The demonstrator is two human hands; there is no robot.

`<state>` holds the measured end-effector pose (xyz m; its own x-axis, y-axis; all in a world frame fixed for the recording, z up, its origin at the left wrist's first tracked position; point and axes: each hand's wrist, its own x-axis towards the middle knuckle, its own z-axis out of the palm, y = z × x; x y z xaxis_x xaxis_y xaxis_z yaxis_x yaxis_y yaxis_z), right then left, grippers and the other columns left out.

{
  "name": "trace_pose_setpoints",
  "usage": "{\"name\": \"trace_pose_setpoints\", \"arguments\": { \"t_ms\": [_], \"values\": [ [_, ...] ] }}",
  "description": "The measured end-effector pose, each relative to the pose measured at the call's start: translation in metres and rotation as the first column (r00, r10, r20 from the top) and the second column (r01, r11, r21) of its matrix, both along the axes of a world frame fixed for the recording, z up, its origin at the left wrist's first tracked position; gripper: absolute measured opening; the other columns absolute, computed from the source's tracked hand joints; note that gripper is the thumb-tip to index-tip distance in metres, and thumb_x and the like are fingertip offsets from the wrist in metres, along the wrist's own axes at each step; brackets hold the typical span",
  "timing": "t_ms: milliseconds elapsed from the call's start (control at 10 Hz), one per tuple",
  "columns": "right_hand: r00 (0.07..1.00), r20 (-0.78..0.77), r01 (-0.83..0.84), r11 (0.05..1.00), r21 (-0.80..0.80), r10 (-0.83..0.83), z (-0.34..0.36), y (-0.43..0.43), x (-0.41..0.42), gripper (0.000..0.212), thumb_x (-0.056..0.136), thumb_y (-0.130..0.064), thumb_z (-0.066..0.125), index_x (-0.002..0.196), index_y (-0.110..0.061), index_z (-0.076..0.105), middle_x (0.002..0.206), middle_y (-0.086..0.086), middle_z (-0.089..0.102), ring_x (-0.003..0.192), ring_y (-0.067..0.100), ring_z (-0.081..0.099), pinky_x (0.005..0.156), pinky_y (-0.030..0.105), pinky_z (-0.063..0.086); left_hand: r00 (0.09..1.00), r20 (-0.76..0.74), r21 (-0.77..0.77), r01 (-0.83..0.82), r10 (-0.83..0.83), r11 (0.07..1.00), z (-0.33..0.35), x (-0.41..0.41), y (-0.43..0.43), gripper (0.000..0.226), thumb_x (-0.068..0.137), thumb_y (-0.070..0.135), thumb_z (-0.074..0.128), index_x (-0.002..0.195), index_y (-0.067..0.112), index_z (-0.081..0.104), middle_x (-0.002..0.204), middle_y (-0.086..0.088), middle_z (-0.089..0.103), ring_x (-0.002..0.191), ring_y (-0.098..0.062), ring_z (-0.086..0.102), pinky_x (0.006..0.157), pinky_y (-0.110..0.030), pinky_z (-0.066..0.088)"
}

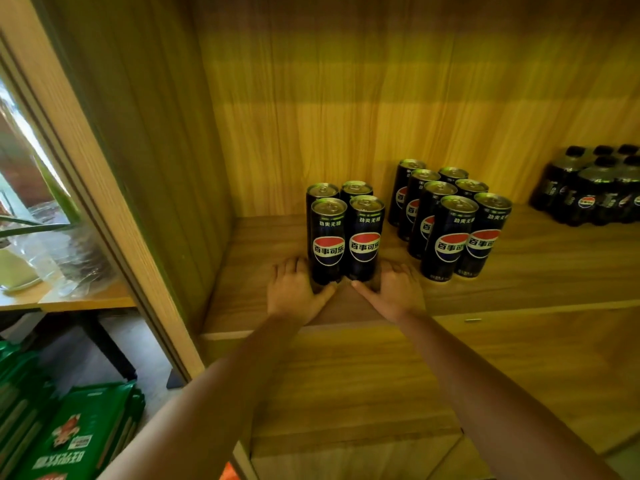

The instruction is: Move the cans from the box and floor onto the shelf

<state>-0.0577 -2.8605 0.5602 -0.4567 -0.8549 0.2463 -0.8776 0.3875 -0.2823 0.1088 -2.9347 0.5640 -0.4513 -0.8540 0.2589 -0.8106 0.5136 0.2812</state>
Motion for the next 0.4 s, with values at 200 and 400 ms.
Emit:
{"name": "trace_pose_setpoints", "arguments": {
  "t_ms": [200,400],
  "values": [
    [0.997,0.0,-0.081,0.995,0.063,0.081,0.004,0.052,0.002,0.056,0.088,-0.044,0.045,0.129,-0.007,0.041,0.138,0.016,0.044,0.129,0.031,0.039,0.108,0.041,0.032,0.998,-0.042,0.006,0.051,-0.051,0.999,0.007,0.035,0.048,0.058,0.087,0.046,0.048,0.135,0.014,0.038,0.142,-0.009,0.042,0.13,-0.027,0.037,0.111,-0.038,0.025],
    [0.986,-0.088,-0.132,0.988,0.084,0.139,0.04,0.126,-0.033,0.062,0.088,-0.044,0.046,0.139,-0.011,0.031,0.15,0.011,0.03,0.137,0.028,0.029,0.114,0.041,0.023,0.994,0.101,0.029,0.046,-0.049,0.999,0.042,0.043,0.111,0.062,0.09,0.042,0.047,0.141,0.014,0.027,0.15,-0.009,0.03,0.137,-0.028,0.029,0.115,-0.04,0.019]
  ]
}}
